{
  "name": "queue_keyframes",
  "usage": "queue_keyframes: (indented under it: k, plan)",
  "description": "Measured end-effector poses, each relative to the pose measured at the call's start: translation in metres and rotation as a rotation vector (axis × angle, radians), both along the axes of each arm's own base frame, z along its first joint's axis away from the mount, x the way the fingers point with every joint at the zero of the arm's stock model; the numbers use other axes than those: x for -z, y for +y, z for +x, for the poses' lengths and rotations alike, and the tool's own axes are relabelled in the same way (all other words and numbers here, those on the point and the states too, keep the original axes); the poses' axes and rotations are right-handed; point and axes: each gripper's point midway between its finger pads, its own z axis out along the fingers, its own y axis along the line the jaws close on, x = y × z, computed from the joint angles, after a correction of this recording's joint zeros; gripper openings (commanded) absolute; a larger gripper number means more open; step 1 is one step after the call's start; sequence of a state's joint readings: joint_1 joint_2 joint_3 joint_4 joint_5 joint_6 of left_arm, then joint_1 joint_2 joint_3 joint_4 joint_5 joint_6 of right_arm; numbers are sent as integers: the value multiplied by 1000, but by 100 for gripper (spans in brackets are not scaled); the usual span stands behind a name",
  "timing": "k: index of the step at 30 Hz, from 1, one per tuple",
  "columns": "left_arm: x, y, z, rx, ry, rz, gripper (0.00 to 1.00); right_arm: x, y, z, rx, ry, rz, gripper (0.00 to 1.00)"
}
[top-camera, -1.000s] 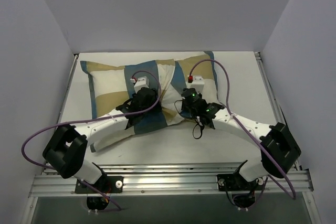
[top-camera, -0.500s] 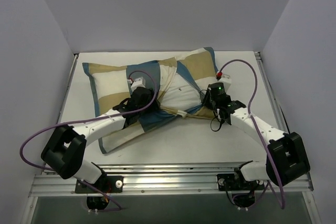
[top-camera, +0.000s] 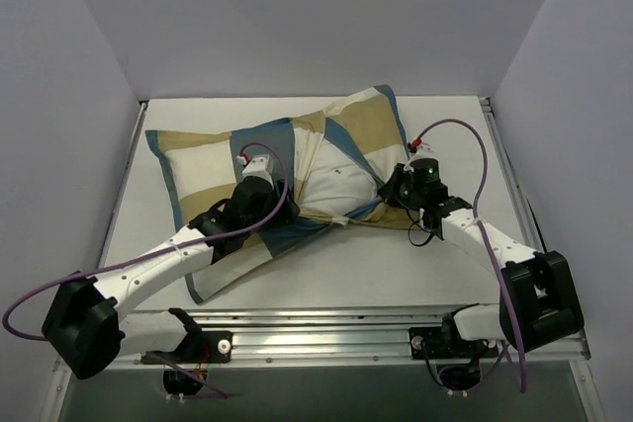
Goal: Remove the pillowcase from the pillow
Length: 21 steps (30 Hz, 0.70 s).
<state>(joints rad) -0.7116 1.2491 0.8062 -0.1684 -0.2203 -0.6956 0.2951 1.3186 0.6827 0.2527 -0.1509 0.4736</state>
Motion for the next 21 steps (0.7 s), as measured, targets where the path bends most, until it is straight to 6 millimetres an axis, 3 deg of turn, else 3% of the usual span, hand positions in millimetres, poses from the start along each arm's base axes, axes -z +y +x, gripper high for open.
queue_keyframes:
  k: [5,10,16,18,21]
  plan:
    - [-25,-15,-30,145,-62,98,79,-4,15,-3,-77,-38,-23,0]
    - [-73,-46,-46,310,-206,140,84,-14,31,-13,-145,-66,-31,0]
    - [-129,-87,-29,439,-386,205,88,-24,34,-26,-188,-75,-37,0]
    - [-129,-104,-18,480,-408,256,91,-24,34,-29,-198,-71,-41,0]
    - [-109,-130,-2,564,-406,348,93,-24,35,-33,-210,-65,-47,0]
